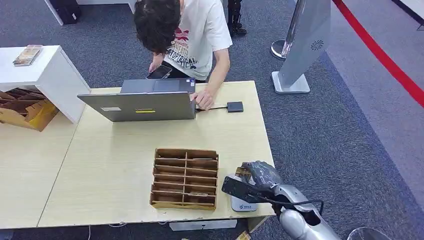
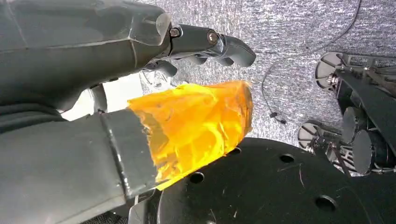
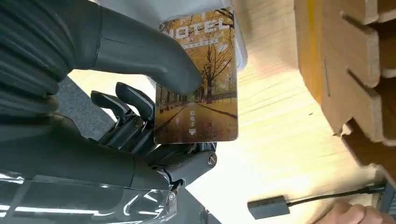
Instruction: Pass the card to the sensor for recognition and then transmit it.
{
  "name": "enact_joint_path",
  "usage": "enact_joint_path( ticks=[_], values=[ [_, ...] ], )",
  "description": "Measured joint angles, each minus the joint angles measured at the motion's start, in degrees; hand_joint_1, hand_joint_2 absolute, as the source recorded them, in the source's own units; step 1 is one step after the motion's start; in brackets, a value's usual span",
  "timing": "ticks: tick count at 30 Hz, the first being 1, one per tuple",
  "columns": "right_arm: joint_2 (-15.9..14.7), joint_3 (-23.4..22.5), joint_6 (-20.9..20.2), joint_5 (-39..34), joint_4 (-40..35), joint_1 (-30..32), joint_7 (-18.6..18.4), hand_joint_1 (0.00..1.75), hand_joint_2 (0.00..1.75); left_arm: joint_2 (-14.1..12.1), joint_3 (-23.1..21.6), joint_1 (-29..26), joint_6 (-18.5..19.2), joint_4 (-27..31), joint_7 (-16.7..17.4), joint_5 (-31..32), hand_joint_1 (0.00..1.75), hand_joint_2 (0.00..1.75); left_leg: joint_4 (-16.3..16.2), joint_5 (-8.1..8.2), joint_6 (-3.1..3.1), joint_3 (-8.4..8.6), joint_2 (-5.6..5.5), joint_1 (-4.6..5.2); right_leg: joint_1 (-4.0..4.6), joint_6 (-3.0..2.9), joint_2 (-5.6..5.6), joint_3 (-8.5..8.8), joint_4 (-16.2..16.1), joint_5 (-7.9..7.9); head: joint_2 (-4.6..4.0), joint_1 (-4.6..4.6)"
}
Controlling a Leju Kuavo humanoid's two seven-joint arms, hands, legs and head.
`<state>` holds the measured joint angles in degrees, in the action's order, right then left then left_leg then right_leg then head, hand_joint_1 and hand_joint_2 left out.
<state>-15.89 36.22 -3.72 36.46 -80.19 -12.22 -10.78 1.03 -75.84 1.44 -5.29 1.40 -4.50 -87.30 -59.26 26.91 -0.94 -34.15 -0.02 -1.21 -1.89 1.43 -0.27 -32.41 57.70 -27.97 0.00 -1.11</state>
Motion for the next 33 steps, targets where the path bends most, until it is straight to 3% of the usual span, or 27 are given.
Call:
enact_joint_path(
  ticks=[33],
  values=[
    [0.0, 1.9, -0.9, 3.6, 5.5, -1.6, -2.8, 1.75, 1.75, 0.0, 0.0, 0.0, 0.0, -0.4, 0.1, 0.0, 0.0, 0.0, 0.0, 0.0, 0.0, 0.17, 0.0, 0.0, 0.0, 0.0, 0.0, 0.16, 0.0, 0.0, 0.0, 0.0]
  ],
)
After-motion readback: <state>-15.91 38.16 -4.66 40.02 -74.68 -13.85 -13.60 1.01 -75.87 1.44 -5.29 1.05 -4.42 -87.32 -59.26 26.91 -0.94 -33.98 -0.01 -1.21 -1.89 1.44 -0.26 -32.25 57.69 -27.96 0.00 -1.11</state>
